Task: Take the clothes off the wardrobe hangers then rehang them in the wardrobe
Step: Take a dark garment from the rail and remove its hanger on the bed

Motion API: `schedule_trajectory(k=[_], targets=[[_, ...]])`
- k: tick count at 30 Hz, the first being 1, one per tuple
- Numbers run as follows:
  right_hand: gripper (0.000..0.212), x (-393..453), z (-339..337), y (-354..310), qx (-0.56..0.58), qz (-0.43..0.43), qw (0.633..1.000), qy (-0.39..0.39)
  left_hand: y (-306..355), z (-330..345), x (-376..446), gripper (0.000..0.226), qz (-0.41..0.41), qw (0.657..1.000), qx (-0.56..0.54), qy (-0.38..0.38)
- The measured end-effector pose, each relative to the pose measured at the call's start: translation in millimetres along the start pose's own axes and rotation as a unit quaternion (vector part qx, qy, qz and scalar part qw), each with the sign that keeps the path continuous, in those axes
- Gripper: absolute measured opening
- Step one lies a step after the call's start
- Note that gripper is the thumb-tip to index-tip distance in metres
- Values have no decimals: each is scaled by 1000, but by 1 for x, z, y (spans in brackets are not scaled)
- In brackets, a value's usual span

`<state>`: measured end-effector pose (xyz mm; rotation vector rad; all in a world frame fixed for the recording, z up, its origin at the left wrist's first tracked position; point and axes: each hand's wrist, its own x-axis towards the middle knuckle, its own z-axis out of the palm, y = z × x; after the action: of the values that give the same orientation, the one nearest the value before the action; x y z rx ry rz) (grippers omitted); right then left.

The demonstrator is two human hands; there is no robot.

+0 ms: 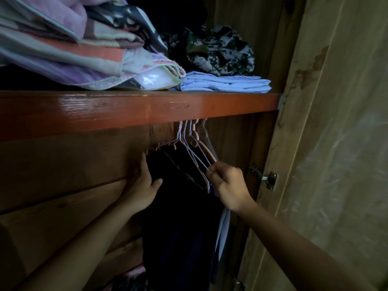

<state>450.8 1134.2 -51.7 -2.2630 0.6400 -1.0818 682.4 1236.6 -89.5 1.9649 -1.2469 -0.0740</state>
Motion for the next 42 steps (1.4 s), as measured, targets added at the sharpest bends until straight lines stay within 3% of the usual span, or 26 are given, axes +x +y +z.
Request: schedule_trajectory(k=[5, 8, 12, 16, 24, 31, 37, 42], targets=[[20, -34, -26, 11, -60, -50, 997, 1, 21, 19, 6, 93, 39, 999, -20, -18], [15, -59, -48, 21, -93, -58, 994, 0, 32, 28, 13, 86, 57, 997, 38, -34], [11, -89, -79, 30, -124, -34, 991, 27, 51, 46, 11, 59, 58, 992, 83, -80], [18, -120, -107, 36, -158, -18, 987, 22, 72, 65, 2, 16, 148, 986, 60, -39], [19, -169, -182, 47, -145, 111, 983, 18, 115, 84, -25, 32, 219, 961, -67, -153], [23, -216, -251, 32, -209, 99, 970, 80, 186, 120, -60, 27, 243, 935, -205, -154], [20, -272, -312, 25, -49, 192, 973, 121, 250, 158, -97, 17, 259, 901, -296, -184], [19, -314, -348, 6, -103, 235, 953, 162, 295, 192, -106, 24, 295, 863, -331, -242]])
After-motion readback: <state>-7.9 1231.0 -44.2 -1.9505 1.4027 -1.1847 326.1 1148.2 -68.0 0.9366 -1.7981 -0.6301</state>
